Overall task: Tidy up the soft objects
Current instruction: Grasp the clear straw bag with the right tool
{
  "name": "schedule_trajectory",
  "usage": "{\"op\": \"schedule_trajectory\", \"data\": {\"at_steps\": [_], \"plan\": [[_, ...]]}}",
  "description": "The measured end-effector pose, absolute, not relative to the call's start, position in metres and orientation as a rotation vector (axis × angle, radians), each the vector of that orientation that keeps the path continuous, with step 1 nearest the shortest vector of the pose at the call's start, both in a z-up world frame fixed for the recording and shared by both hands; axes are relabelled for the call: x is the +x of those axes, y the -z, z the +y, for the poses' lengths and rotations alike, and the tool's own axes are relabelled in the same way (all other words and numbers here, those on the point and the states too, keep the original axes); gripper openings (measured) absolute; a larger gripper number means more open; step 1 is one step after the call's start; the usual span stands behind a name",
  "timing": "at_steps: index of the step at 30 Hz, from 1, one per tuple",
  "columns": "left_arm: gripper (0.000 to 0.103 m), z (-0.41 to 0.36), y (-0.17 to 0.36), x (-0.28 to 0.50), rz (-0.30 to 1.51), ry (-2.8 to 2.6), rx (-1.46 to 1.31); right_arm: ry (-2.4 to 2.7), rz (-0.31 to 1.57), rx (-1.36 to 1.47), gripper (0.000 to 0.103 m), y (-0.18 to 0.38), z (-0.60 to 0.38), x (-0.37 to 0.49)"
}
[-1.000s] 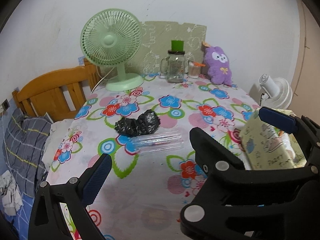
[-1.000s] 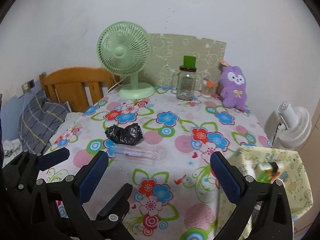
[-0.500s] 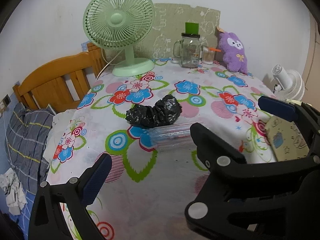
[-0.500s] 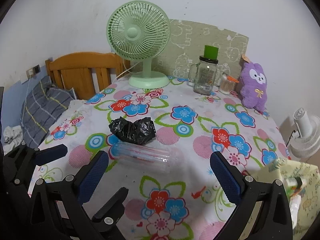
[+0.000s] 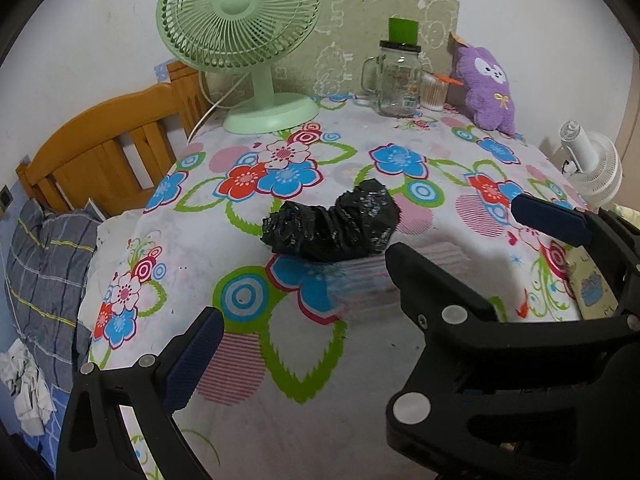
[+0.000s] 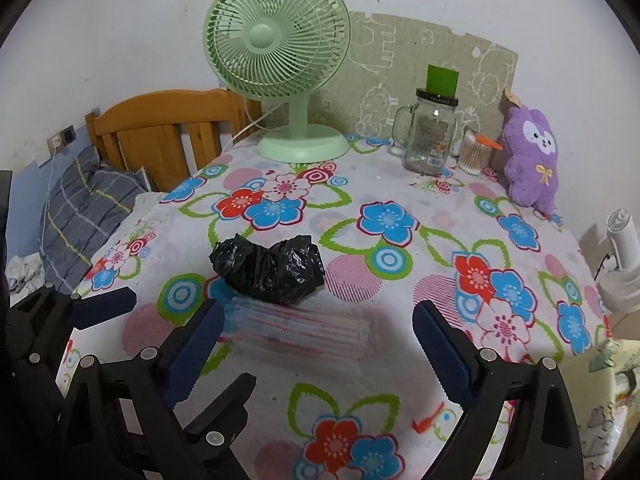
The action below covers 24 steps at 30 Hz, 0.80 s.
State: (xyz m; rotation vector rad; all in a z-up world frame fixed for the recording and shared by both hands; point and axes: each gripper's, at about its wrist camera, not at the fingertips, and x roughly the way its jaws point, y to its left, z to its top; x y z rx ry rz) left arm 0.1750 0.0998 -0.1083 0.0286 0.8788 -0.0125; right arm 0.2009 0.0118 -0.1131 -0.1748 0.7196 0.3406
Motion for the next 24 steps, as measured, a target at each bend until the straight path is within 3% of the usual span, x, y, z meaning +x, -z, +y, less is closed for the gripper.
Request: {"op": "schedule_trajectory", "data": {"at_steps": [17, 21, 24], "plan": [[0.101, 0.106, 0.134, 0.201, 0.924, 0.008, 0.012, -0.389, 0.814, -0.178, 0.077, 0.146, 0.029, 0.238], [0.101, 0.105, 0.139, 0.201, 0.933, -0.002, 0.037, -0.417, 0.873, -0.17, 0.066, 0.156, 0.03, 0.243], [0.101, 0.106, 0.14, 0.2, 0.932, -0.007, 0.046, -0.417, 0.883, -0.175, 0.066, 0.156, 0.031, 0.242]]}}
